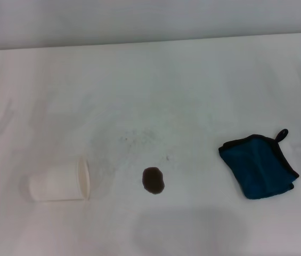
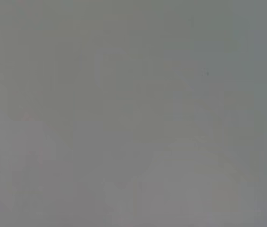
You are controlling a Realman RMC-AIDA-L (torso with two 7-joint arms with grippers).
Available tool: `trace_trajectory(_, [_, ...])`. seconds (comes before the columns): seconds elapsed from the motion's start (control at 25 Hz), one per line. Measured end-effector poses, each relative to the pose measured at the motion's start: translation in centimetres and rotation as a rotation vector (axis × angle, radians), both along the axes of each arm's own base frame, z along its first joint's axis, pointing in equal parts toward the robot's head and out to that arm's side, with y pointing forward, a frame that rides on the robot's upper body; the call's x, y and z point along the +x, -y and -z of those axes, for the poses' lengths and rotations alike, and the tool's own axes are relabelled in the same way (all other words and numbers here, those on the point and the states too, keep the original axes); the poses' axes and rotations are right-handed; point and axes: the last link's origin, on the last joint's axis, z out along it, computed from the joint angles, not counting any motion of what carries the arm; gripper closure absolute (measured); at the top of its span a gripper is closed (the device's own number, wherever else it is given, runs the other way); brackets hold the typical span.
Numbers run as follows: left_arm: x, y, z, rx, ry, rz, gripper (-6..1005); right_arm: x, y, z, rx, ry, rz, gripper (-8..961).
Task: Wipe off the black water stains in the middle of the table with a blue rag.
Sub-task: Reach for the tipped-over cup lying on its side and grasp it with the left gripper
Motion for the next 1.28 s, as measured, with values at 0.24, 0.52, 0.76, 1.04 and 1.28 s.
trace_trajectory(0.24, [-0.7, -1.3, -3.0, -0.148, -0.003, 0.02, 124, 0.1, 0.2, 0.5, -0.016, -0.005, 0.011, 178])
trace_trajectory(0.52, [0.4, -3.5, -7.9, -0.388, -0.076, -0.013, 124, 0.2, 0.0, 1.0, -0.048, -0.006, 0.024, 178])
trace_trajectory(0.76, [3.1, -4.4, -11.2, -0.591, -0.222, -0.083, 124, 0.1, -0.1, 1.2, -0.061, -0.009, 0.026, 179])
trace_trajectory(1.04, [6.5, -4.2, -12.5, -0.812, -0.439, -0.16, 124, 0.2, 0.0, 1.3, -0.064, -0.011, 0.028, 178])
trace_trajectory(1.28, [8.7, -4.8, -11.4, -1.074, -0.66, -0.271, 124, 0.0, -0.1, 1.5, -0.075, -0.007, 0.015, 178])
